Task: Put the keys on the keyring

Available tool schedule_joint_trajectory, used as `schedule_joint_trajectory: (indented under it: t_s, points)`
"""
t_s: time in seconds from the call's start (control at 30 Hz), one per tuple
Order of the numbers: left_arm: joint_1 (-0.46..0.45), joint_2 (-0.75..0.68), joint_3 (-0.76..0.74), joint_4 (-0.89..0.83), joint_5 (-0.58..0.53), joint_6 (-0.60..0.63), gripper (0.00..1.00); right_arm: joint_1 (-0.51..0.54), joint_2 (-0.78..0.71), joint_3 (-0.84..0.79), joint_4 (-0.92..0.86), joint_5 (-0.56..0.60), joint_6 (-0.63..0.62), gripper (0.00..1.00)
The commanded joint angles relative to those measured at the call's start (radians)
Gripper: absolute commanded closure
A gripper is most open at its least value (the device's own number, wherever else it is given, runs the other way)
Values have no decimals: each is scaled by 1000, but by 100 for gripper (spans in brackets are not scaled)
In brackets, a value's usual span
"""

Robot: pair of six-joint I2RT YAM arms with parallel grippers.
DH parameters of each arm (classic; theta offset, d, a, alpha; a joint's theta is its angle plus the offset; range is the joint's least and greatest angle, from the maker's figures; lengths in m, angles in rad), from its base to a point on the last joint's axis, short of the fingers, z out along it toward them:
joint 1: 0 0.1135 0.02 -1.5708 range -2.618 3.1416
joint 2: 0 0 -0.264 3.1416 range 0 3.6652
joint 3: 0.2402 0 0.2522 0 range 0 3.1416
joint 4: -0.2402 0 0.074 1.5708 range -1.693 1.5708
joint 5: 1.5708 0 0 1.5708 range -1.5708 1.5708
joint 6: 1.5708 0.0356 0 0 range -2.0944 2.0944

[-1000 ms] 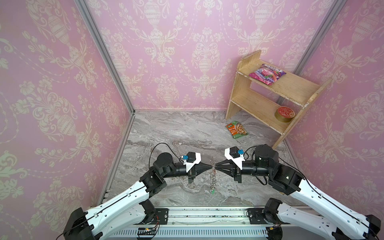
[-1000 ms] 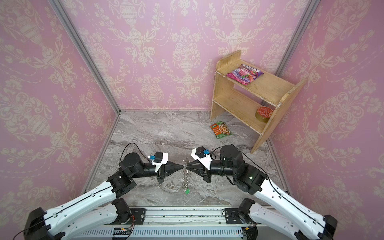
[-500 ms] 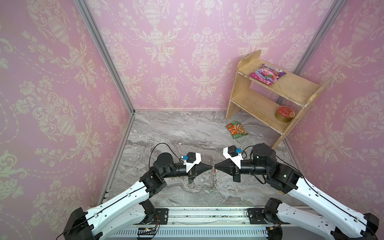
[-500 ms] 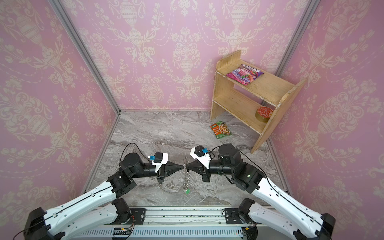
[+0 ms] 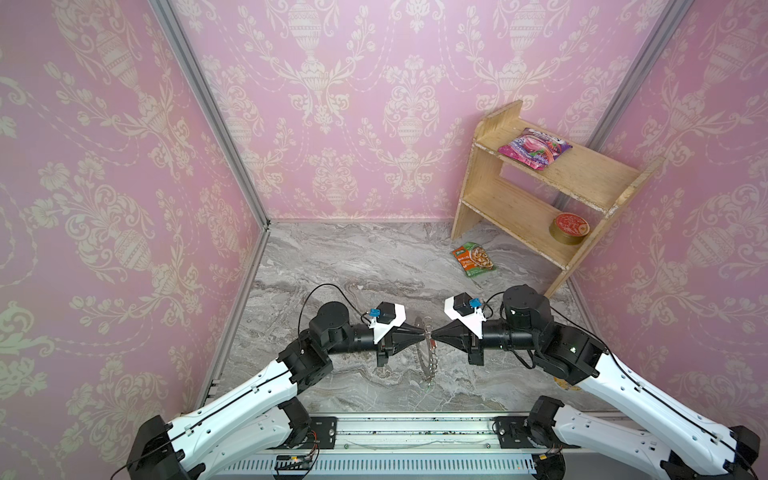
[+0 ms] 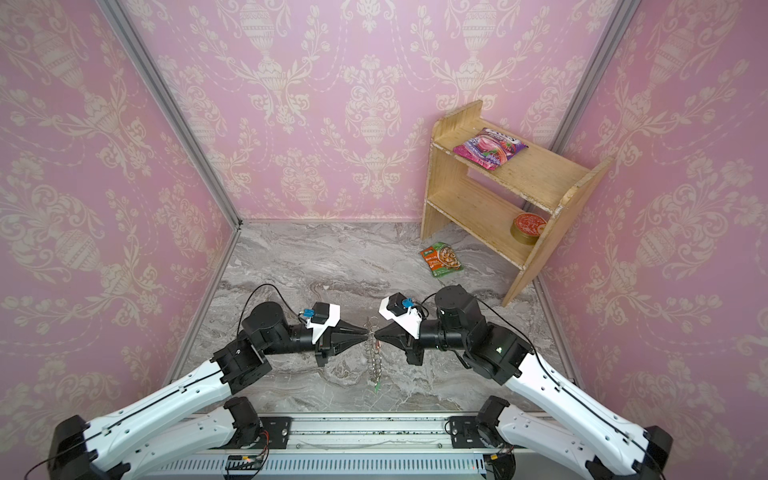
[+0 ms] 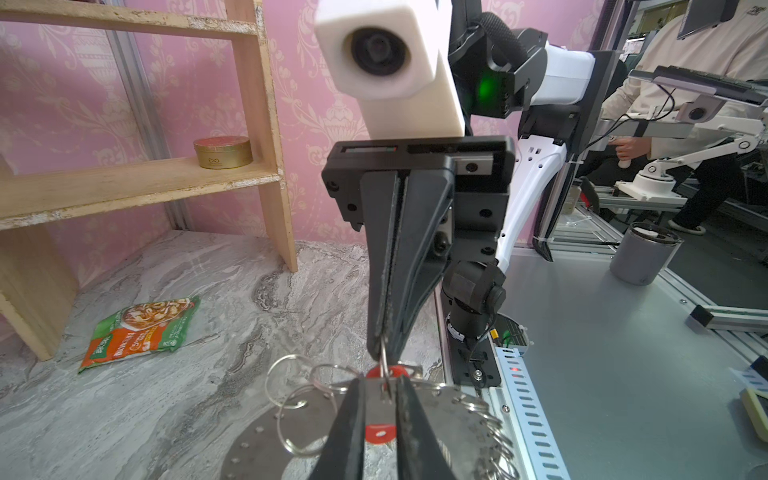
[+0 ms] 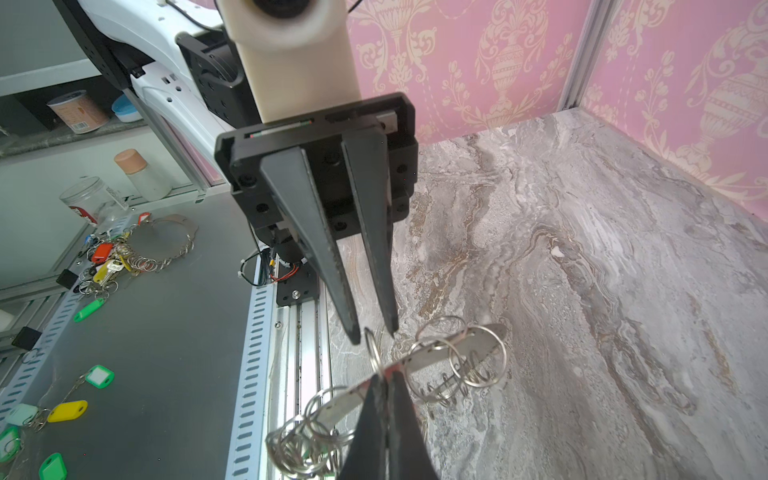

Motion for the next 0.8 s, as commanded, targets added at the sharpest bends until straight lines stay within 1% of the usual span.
schedule_joint_trajectory:
  t_s: [0.0,0.07,0.1,0.23,0.33,0.43,0.53,0.67,0.77]
  points:
    - [-1,-19,47,-91,-45,25,69,-4,15,61,-120,42,-60,100]
    - [-1,-21,49,-98,-54,23,58,-3,26,71,-143,57,-64,100]
    - [-1,-21,52,-99,-56,23,54,-3,31,75,-151,62,-67,100]
    - [-1,15,74,-117,-24,9,49,-2,43,84,-149,85,-66,100]
    - [-1,55,95,-150,10,8,47,-2,50,89,-139,90,-67,100]
    - [-1,80,132,-164,16,18,52,-2,57,89,-125,81,-62,100]
    - [-2,103,143,-165,27,23,61,-2,55,86,-121,83,-61,100]
    - [-5,129,156,-166,42,23,71,-2,52,84,-118,86,-58,100]
    - [-12,141,164,-177,49,23,74,-3,47,82,-109,97,-60,100]
